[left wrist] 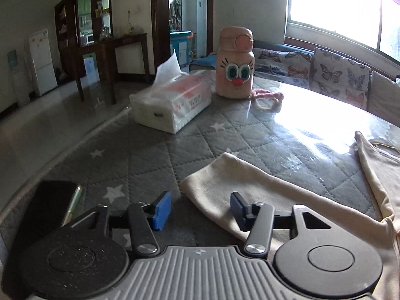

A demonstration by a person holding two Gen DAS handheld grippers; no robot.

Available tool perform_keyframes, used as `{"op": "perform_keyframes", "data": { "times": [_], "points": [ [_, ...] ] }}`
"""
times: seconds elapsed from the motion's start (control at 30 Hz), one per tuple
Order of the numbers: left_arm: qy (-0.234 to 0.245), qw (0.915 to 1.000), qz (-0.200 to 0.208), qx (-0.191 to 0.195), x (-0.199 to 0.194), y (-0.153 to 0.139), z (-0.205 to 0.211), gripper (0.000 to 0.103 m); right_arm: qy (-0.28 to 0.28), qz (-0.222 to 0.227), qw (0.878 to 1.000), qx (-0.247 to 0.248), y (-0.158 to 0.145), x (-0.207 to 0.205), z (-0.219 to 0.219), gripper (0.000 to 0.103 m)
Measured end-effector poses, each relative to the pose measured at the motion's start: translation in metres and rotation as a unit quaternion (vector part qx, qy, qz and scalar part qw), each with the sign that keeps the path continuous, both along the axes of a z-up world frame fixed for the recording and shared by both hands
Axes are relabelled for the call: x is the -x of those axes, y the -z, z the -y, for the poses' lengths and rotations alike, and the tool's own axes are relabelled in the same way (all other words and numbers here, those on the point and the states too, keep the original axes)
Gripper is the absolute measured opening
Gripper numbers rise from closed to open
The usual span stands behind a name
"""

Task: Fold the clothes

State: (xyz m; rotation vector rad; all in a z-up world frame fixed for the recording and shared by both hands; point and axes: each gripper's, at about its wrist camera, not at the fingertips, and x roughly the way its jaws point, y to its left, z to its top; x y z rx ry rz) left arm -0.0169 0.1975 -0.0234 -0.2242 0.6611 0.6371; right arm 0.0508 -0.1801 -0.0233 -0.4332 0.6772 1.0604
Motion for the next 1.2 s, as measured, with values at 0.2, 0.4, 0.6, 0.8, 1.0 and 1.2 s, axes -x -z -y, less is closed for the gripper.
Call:
{"op": "perform_keyframes", "data": {
  "times": [0.2, 0.4, 0.6, 0.8, 1.0, 1.2],
  "points": [
    [0.001, 0.9999, 0.010, 0.008, -0.003, 0.000, -0.002, 0.021, -0.005, 0.023, 1.000, 0.009, 0.000, 0.009, -0.001, 0.066],
    [0.003, 0.9996, 0.028, 0.005, -0.001, -0.008, -0.001, 0.006, 0.008, 0.012, 1.000, -0.009, -0.011, 0.004, 0.012, 0.067],
    [0.042, 0.9971, 0.064, 0.000, 0.002, -0.034, 0.022, 0.004, 0.031, -0.009, 0.999, -0.030, -0.020, -0.004, 0.032, 0.067],
    [0.139, 0.9851, 0.101, -0.009, -0.002, -0.069, 0.076, 0.004, 0.072, -0.024, 0.996, -0.050, -0.028, -0.014, 0.062, 0.067],
    [0.255, 0.9589, 0.123, 0.003, -0.009, -0.087, 0.145, 0.004, 0.120, -0.038, 0.990, -0.069, -0.030, -0.022, 0.099, 0.067],
    [0.360, 0.9250, 0.120, 0.014, -0.018, -0.083, 0.212, 0.004, 0.158, -0.055, 0.983, -0.075, -0.025, -0.024, 0.129, 0.066]
  ]
}}
